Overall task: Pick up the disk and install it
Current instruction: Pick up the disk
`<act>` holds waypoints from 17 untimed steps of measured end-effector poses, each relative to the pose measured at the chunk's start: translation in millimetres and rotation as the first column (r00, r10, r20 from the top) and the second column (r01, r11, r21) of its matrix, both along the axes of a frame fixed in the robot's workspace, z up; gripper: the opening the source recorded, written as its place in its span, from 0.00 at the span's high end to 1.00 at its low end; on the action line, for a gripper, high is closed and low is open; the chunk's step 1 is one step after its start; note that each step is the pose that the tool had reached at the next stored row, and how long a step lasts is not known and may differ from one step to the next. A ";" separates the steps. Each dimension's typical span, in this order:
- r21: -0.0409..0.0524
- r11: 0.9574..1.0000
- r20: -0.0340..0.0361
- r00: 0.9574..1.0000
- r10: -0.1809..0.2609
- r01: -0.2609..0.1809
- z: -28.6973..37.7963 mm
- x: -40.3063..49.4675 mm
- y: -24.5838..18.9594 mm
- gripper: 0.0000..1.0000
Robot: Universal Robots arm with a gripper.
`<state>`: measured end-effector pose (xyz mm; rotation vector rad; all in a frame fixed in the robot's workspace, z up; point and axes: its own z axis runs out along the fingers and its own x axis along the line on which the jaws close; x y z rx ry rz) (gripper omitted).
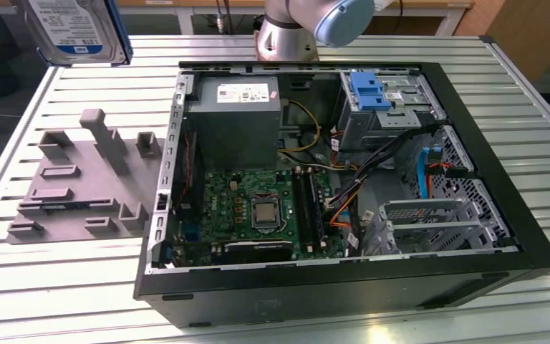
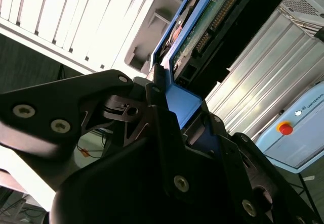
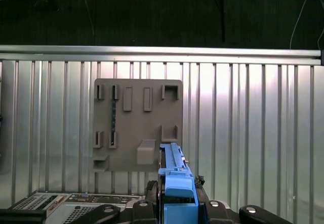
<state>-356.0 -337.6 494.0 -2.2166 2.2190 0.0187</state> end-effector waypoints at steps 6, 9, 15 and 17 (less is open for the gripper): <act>0.000 1.000 0.000 1.000 0.000 0.000 0.0 7.4 0.0 0.64; 0.000 1.000 0.000 1.000 0.000 0.000 0.0 10.3 0.0 0.64; 0.000 1.000 0.000 1.000 0.000 0.000 0.0 16.1 0.0 0.64; 0.000 1.000 0.000 1.000 0.000 0.000 0.0 17.8 0.0 0.64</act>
